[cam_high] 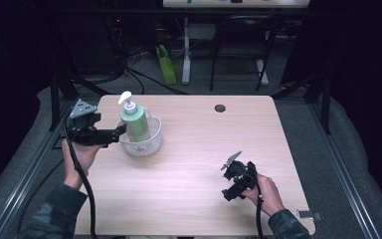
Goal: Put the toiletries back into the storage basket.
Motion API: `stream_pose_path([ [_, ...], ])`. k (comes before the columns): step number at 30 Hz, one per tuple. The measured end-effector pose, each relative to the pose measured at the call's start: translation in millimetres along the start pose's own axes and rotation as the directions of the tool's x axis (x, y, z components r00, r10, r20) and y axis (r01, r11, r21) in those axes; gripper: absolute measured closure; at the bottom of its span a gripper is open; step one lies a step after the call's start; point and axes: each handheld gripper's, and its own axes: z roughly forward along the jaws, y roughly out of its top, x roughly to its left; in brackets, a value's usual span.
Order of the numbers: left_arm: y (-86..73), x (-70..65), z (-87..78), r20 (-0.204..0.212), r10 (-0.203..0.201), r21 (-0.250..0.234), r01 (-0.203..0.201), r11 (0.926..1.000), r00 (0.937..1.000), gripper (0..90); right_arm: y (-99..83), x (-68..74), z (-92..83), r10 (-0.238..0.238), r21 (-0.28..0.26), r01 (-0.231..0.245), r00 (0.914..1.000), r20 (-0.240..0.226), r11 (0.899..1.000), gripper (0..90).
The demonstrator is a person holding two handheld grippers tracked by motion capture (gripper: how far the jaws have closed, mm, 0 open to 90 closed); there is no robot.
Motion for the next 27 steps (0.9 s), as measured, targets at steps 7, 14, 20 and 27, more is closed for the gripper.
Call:
stream_pose_path([
  [7,-32.5,-3.5,-14.2,0.03,-0.076,0.058,0.074,0.9956,0.9967,0.7,0.4,1.0,-0.5,-0.006,0.002,0.006,1.0,0.007,1.0,8.5],
  [14,-74.6,-9.3,-16.7,0.045,-0.085,0.139,0.078,0.9873,0.9954,0.0,0.5,1.7,-0.3,-0.004,0.003,0.004,1.0,0.007,1.0,8.5],
  [20,-102.7,-8.8,-8.8,0.053,-0.148,0.139,0.14,0.9803,0.9875,0.0,2.8,2.3,3.4,-0.014,0.016,0.014,0.9999,0.008,1.0,8.5],
  [27,-114.7,-3.5,7.5,0.085,-0.166,0.138,0.154,0.9784,0.9824,0.5,4.4,5.0,7.6,-0.036,0.029,0.036,0.9993,0.004,0.999,8.5],
])
